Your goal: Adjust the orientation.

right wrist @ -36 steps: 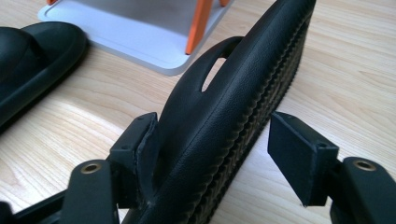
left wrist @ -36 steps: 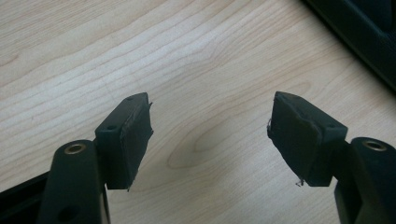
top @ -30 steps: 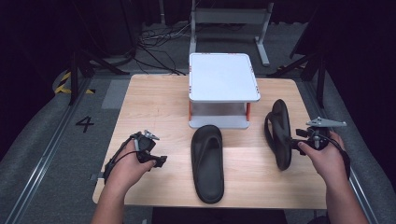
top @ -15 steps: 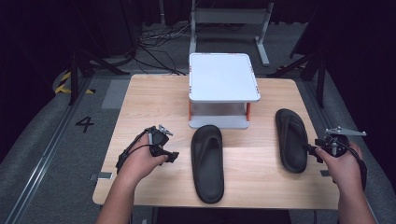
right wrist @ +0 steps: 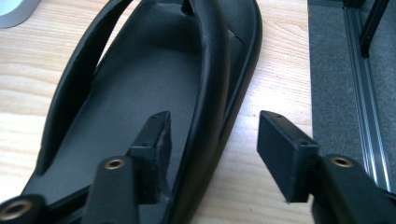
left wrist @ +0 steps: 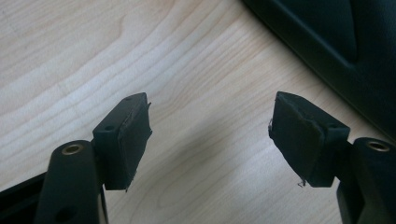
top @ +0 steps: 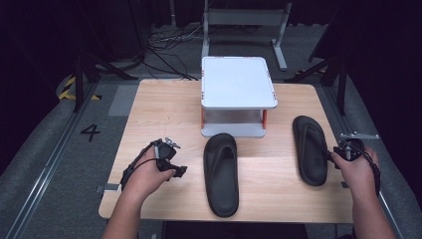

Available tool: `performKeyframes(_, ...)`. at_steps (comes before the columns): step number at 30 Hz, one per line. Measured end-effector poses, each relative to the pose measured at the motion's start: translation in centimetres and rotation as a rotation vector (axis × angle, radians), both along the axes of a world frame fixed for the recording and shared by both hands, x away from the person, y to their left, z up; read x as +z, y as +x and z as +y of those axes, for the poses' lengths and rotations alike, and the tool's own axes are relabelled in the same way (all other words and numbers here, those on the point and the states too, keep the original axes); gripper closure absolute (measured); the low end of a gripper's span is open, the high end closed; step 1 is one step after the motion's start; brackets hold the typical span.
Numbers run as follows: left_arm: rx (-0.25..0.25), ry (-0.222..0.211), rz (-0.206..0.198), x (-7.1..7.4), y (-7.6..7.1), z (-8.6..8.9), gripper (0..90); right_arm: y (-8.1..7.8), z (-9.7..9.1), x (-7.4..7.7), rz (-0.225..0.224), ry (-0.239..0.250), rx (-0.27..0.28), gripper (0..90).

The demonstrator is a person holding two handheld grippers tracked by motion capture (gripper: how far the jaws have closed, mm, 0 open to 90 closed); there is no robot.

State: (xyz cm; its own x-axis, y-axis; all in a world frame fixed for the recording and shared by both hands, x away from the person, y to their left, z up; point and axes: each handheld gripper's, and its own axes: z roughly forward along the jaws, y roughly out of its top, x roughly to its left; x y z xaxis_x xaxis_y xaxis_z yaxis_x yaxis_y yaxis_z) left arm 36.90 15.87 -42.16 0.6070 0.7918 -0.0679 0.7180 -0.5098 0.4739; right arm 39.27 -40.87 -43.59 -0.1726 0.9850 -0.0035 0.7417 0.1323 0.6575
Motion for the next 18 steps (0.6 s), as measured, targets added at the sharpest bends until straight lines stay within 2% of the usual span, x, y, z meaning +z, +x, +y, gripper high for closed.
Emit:
performKeyframes(2, 0.002, 0.001, 0.005, 0.0, -0.1, 0.2, 29.4, 0.4, 0.2, 0.0, 0.012, -0.016, 0.008, 58.3)
performKeyframes(3, 0.01, 0.003, 0.005, -0.1, -0.3, 0.4, 29.4, 0.4, 0.2, 0.0, 0.012, -0.016, 0.008, 58.3)
performKeyframes(4, 0.016, 0.008, 0.005, -0.1, -0.5, 0.7, 29.4, 0.6, 0.4, 0.2, 0.032, -0.015, 0.004, 69.5)
performKeyframes(5, 0.022, 0.006, 0.003, -0.1, -0.7, 0.8, 29.4, 0.7, 0.5, 0.2, 0.04, -0.008, 0.005, 73.1)
performKeyframes(8, 0.037, 0.005, 0.001, 0.0, -0.9, 1.2, 29.4, 0.8, 0.8, 0.5, 0.055, -0.026, 0.001, 76.6)
performKeyframes(11, 0.043, 0.003, 0.002, 0.1, -1.0, 1.2, 29.4, 0.7, 0.9, 0.6, 0.052, -0.034, 0.0, 79.7)
performKeyframes(13, 0.034, 0.003, 0.0, 0.1, -0.9, 1.2, 29.4, 0.5, 1.0, 0.9, 0.034, -0.045, 0.012, 81.9)
performKeyframes(18, 0.023, 0.0, -0.001, 0.2, -0.4, 0.6, 29.5, -0.4, 1.8, 1.8, 0.009, -0.038, 0.052, 83.2)
